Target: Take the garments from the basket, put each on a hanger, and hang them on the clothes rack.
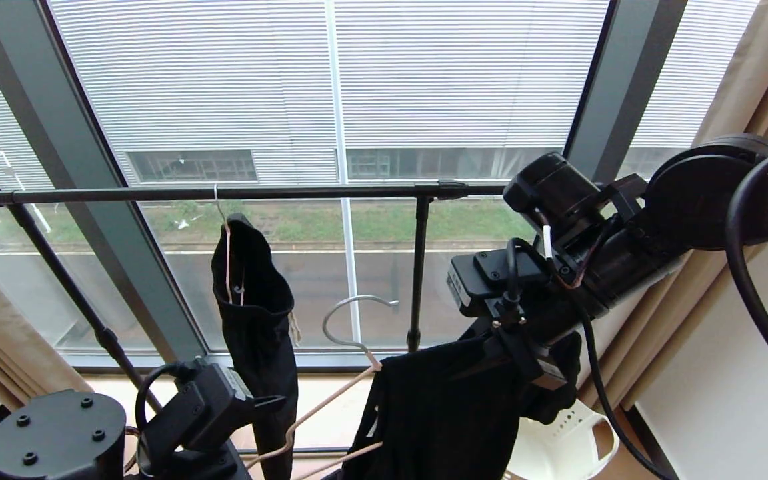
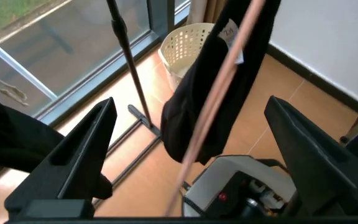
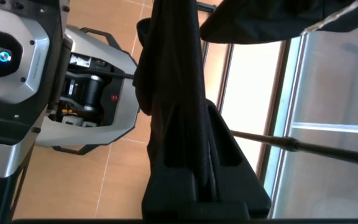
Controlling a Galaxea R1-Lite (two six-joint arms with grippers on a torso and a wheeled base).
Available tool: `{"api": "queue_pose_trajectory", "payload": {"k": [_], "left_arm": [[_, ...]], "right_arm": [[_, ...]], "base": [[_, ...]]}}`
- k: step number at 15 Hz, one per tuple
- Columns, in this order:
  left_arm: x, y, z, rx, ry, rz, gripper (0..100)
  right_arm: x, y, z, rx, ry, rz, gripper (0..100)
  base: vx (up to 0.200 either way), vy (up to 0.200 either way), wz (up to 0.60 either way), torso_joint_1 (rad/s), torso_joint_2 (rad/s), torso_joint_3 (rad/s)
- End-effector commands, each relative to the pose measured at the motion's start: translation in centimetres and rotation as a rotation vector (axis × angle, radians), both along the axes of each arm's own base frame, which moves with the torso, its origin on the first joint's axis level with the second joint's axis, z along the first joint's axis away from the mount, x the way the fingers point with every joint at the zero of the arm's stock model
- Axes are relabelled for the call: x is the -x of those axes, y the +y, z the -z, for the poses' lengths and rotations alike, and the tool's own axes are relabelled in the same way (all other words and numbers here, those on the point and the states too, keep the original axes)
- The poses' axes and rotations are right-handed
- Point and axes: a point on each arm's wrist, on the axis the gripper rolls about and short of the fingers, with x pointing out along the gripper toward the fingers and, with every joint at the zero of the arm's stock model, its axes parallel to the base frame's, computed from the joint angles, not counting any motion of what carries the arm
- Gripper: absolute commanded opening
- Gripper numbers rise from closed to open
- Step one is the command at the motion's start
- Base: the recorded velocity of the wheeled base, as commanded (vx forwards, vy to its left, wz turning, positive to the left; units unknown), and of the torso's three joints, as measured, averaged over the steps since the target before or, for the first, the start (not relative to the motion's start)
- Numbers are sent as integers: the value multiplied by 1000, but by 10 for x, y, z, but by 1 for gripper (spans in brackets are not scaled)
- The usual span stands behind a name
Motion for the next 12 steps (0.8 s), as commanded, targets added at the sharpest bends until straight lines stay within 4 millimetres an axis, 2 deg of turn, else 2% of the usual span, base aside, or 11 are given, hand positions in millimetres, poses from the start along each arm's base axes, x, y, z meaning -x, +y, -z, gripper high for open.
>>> {"api": "queue_pose_trajectory", "payload": {"k": [1,2,4,8,12], "left_arm": [[4,14,-7,63,1,-37,100],[4,14,-7,63,1,-37,100],[4,27,-11,193,87,-80,100],[-1,36,-10,279,173,-186,100],[7,42,3,311,295,-223,100]], "right_arm": [[-6,-8,-7,-16,-20,33,0],[-6,-8,-7,-16,-20,33,0],[-13,-20,-24,-54,-54,99,0],[-18,-35,-30,-66,-66,146,0],[-25,-48,-38,-83,-90,191,0]], "base": [[0,0,0,0,0,0],[0,0,0,0,0,0],[0,0,0,0,0,0],[0,0,0,0,0,0],[0,0,0,0,0,0]]}}
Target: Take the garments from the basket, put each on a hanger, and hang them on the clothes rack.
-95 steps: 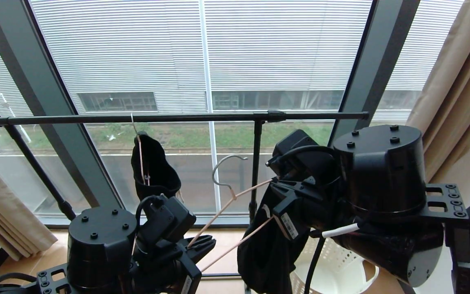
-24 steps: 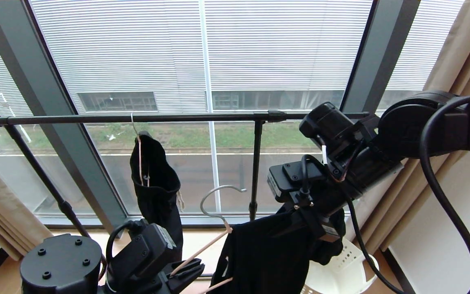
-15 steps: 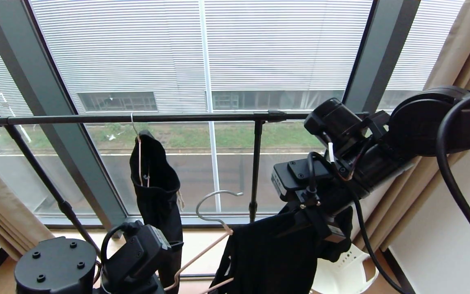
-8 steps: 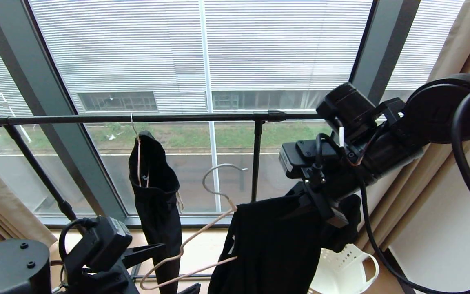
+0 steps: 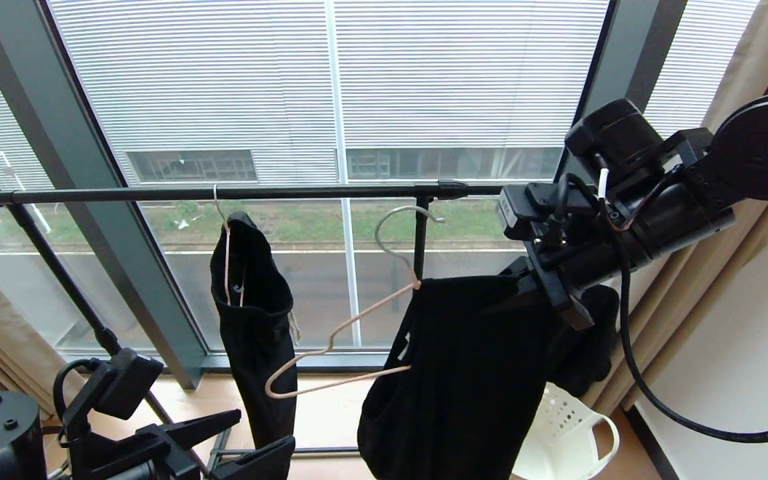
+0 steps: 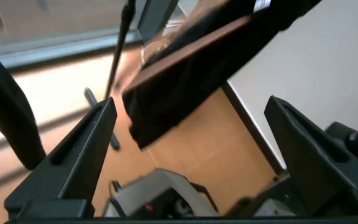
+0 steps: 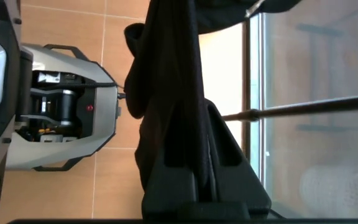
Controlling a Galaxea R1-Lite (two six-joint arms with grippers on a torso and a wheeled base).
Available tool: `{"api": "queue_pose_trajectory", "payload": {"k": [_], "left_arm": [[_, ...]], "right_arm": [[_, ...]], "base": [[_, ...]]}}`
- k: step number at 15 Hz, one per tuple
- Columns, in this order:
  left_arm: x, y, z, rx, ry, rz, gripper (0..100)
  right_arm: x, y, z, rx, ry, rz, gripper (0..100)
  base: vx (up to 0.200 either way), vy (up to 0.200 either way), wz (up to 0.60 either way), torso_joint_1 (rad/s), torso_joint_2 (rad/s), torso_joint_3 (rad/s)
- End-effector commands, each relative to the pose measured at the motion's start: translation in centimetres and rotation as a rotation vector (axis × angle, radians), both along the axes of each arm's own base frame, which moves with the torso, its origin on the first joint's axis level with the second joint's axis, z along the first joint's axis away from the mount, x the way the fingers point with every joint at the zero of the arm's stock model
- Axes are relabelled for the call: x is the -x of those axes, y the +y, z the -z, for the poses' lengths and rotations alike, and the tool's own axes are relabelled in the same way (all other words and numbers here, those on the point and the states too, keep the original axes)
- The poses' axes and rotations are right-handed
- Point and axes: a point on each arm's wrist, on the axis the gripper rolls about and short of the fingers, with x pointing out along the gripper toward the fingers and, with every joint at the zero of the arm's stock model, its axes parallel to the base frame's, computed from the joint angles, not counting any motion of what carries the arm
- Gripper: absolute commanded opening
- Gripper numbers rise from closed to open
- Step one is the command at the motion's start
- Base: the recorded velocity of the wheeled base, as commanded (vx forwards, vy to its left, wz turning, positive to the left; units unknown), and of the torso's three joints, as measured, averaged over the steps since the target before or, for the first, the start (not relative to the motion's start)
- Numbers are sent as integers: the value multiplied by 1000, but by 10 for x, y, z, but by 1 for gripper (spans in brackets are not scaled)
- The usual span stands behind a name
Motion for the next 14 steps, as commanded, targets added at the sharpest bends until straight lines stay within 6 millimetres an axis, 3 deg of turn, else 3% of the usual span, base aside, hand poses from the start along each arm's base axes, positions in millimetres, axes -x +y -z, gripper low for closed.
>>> {"api": "queue_pose_trajectory", "payload": {"k": [1,8,14], "left_arm": [[2,1,6,-1,43,-1,100],[-25,-27,11,-23,90,39,100],[-59,-75,17,-64,71,-27,100]], "right_arm": [[-1,-5,-8,-15,-25,17,0],[-2,-4,-21,-46,-49,37,0],[2,-3,-27,-59,-46,49,0]], "base": [[0,0,0,0,0,0],[0,0,0,0,0,0],[0,0,0,0,0,0]]}}
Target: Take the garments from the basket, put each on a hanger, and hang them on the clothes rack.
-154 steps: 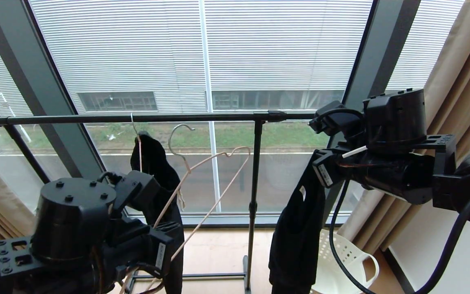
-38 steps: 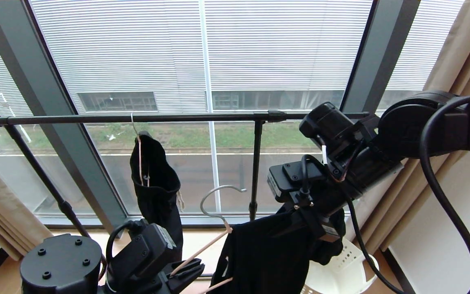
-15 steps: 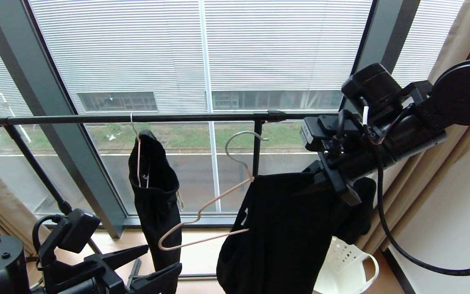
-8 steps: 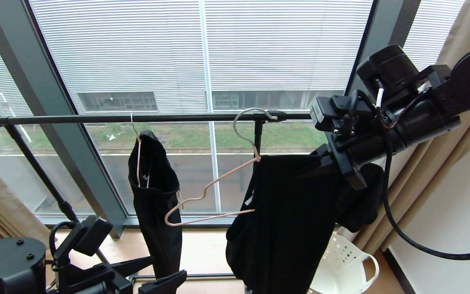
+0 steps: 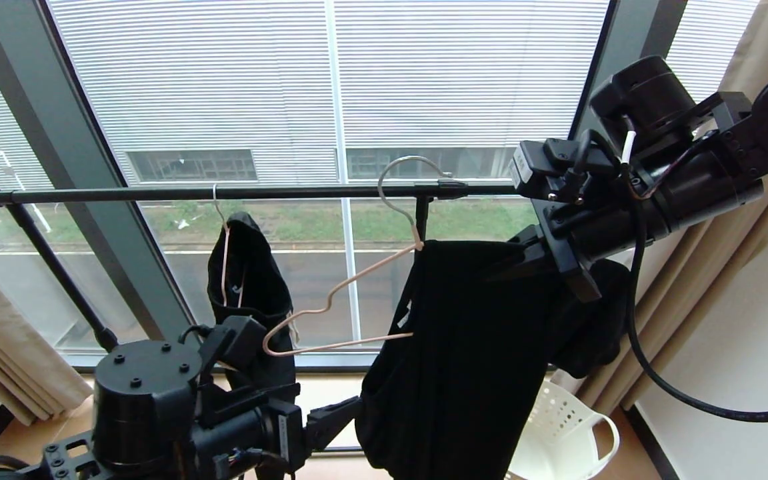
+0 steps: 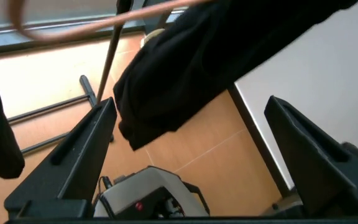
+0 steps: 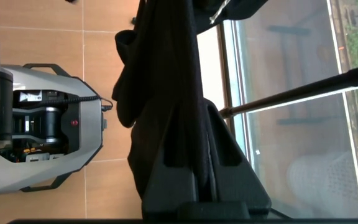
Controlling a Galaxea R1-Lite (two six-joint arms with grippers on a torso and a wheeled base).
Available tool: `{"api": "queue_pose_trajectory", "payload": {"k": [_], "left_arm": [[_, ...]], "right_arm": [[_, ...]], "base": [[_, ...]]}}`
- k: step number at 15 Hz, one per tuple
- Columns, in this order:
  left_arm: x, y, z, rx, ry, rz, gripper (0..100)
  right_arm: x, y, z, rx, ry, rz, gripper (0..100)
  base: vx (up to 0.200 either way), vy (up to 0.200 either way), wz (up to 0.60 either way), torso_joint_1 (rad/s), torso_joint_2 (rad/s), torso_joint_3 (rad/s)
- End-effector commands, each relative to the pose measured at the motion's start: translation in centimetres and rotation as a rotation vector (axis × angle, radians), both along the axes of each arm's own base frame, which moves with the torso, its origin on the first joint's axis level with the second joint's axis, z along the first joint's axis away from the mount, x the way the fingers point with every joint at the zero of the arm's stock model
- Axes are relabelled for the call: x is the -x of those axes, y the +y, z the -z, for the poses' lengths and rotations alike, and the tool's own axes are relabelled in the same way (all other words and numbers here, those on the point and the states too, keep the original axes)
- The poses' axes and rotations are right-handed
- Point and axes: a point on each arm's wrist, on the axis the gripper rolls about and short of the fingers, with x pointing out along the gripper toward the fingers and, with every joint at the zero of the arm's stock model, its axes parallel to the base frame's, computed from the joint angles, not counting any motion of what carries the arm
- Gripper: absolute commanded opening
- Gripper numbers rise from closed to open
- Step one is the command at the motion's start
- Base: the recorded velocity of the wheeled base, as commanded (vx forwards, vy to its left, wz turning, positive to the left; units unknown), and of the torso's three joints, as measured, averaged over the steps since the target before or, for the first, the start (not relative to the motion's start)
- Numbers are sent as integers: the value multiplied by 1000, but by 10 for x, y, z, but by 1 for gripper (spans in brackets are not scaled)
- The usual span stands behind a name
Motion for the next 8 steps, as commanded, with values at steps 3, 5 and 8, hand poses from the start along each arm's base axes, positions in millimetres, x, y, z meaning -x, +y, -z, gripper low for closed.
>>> {"api": "queue_pose_trajectory", "payload": {"k": [3,5,8], "left_arm": [[-23,-24,11,-37,-2,-42,100],[-28,-29,14,-48,-5,-63,100],[-33,-33,17,-55,-3,-70,100]], "right_arm": [[0,0,0,0,-1,-1,0],[0,0,1,2,3,-2,0],[0,0,1,2,3,-2,0]], "base": [[0,0,0,0,0,0],[0,0,0,0,0,0],[0,0,0,0,0,0]]}}
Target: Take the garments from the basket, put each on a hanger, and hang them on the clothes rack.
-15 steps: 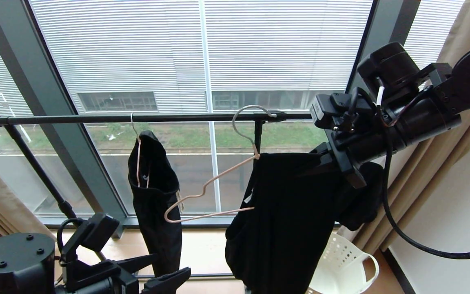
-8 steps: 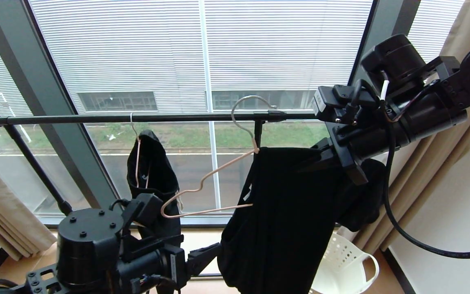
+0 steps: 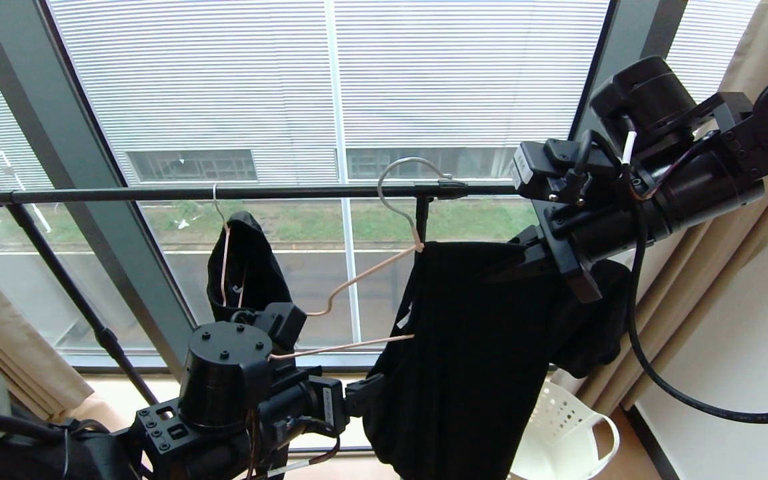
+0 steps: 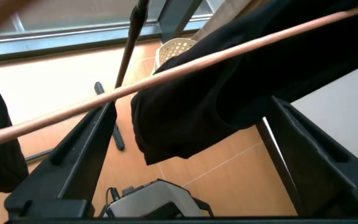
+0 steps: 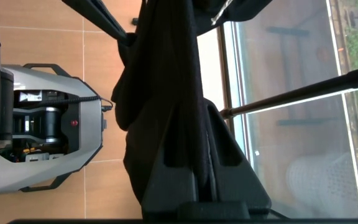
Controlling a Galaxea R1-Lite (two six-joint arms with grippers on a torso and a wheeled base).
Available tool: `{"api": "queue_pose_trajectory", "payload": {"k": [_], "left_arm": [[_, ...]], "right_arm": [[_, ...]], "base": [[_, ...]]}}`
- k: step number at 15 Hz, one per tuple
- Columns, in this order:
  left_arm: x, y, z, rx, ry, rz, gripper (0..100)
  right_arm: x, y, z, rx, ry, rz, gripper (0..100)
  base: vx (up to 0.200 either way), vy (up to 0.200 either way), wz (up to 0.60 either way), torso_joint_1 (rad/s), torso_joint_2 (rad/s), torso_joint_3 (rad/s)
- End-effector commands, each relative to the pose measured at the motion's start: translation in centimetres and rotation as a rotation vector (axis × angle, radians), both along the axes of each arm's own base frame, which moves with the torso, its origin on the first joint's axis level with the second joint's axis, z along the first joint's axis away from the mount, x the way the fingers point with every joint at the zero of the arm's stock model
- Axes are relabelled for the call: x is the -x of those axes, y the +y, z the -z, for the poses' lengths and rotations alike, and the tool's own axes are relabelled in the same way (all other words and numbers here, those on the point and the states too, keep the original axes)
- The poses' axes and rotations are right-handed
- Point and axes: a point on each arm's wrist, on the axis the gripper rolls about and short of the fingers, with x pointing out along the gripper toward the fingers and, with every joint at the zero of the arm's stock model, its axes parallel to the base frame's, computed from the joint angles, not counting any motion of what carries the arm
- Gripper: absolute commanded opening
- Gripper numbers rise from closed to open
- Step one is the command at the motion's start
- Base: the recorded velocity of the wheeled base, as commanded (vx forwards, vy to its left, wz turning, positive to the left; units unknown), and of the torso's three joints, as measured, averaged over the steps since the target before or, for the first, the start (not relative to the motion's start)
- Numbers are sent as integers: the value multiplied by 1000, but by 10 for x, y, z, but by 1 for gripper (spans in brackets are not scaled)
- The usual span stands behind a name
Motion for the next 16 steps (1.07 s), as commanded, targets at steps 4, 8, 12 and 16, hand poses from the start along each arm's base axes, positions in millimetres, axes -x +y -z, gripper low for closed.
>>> {"api": "queue_pose_trajectory", "payload": {"k": [4,8,12,16], "left_arm": [[-10,-7,10,-25,11,-21,100],[-14,-12,15,-48,6,-47,100],[-12,-15,17,-92,-18,-38,100],[-10,-16,17,-100,-23,-46,0]], "right_arm": [[3,4,1,1,3,-15,0],[5,4,0,1,3,-19,0],[7,4,-1,0,0,-19,0],[7,3,-1,1,1,-19,0]], "base": [[0,0,0,0,0,0],[0,0,0,0,0,0],[0,0,0,0,0,0],[0,0,0,0,0,0]]}}
